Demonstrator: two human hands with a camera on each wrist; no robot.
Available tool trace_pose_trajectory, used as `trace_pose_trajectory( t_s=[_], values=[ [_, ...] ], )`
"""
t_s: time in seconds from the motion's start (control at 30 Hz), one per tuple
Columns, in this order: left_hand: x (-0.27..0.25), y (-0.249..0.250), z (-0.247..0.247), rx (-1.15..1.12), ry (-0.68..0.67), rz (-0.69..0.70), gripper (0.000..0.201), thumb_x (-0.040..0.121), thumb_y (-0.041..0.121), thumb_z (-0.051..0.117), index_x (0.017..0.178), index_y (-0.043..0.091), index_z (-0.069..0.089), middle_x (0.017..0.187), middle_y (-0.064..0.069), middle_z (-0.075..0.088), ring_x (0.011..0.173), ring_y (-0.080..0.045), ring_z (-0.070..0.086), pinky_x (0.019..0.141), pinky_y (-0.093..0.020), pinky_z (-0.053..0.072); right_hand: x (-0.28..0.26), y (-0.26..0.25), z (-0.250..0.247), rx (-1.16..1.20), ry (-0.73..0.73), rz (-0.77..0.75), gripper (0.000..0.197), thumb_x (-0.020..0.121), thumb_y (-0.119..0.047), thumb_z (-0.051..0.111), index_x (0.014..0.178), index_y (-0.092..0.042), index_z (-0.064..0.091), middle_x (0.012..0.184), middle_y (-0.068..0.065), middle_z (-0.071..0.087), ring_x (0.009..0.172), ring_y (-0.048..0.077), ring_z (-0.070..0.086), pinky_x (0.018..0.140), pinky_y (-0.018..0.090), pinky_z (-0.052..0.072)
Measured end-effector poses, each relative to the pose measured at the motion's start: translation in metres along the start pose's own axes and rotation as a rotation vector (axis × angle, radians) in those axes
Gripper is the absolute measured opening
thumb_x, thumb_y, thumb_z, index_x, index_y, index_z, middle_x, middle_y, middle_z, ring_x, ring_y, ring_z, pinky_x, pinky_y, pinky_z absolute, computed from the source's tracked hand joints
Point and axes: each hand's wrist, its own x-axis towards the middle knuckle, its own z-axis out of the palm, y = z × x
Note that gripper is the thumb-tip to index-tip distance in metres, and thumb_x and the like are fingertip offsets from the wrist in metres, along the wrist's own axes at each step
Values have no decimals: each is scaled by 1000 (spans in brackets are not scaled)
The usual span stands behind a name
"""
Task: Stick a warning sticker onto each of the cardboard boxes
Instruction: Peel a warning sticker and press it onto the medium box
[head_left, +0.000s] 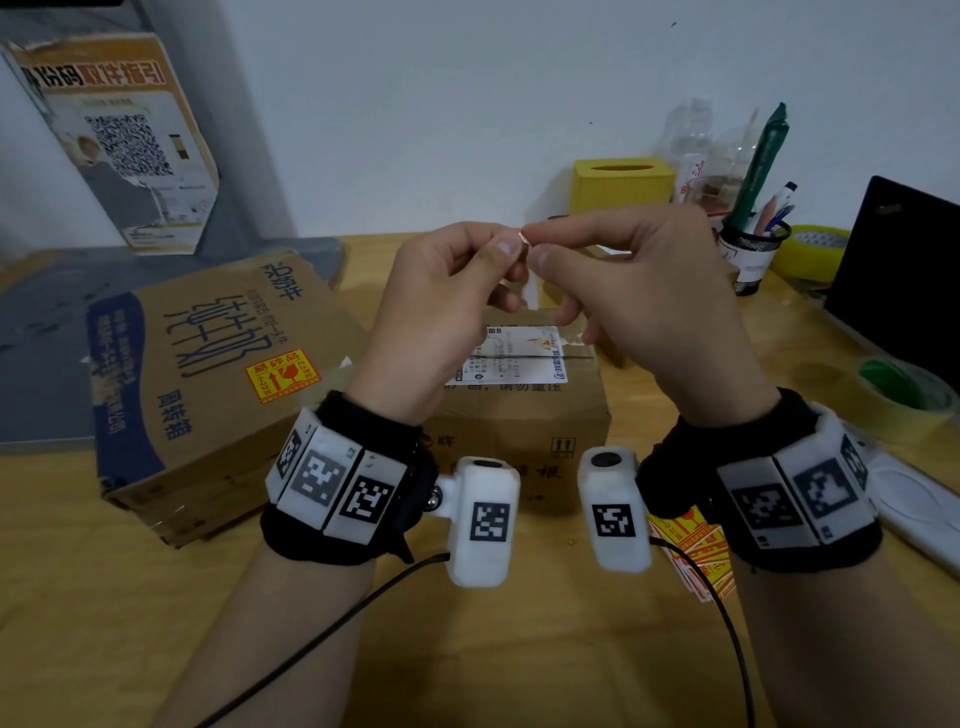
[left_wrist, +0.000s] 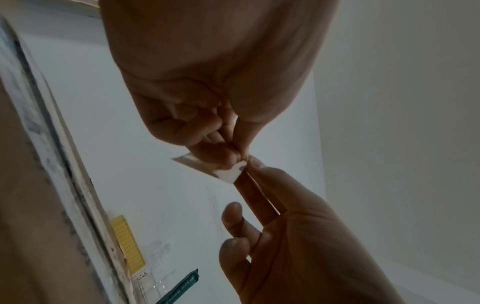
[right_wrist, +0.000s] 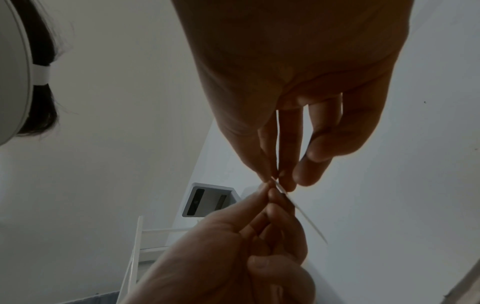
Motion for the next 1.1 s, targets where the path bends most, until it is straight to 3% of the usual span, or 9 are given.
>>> trace_pose_trajectory(
  t_s=[0.07,0.27,0.4,0.6,0.77,0.87,1.1],
  values=[
    [0,0,0,5,-12,9,18,102,13,54,92,12,69,71,6,64,57,-3,58,47,-12,39,0,0,0,-2,-1,6,11,89,-17,76,98,-19,83,82,-5,79,49,11,65,42,26,49],
    [-1,2,1,28,-59,36,17,102,10,53,94,8,69,67,9,62,59,-2,57,49,-10,40,0,-1,-1,12,35,-5,3,88,-23,80,88,-22,82,78,-4,79,47,12,64,40,25,47],
    [-2,3,1,38,-75,48,17,102,12,54,93,8,68,72,4,62,61,-3,57,50,-9,41,1,2,-1,15,76,-19,13,88,-21,78,79,-29,79,76,-4,78,45,14,64,42,22,45],
    [-2,3,2,43,-42,17,20,100,14,56,85,17,69,72,7,66,62,-3,59,50,-10,41,4,5,-2,31,96,14,8,89,-22,77,85,-16,81,71,-5,76,45,16,65,42,20,44],
    [-1,3,1,45,-23,-7,23,100,16,56,80,19,67,66,13,64,60,-5,58,49,-13,40,5,6,-5,39,116,29,14,92,-19,72,85,-11,80,77,-2,78,46,20,64,42,20,43],
    [-1,3,0,47,-5,-32,22,99,18,57,81,20,67,65,15,64,60,-5,59,46,-17,39,6,7,-7,52,121,60,15,93,-19,70,84,-11,79,78,2,77,46,20,62,39,24,42],
    [1,1,-2,46,44,-68,21,97,21,58,79,16,66,69,12,61,59,-5,59,47,-19,39,8,6,-11,94,132,184,17,97,-22,65,89,-14,77,77,0,76,46,19,61,37,21,42]
  ],
)
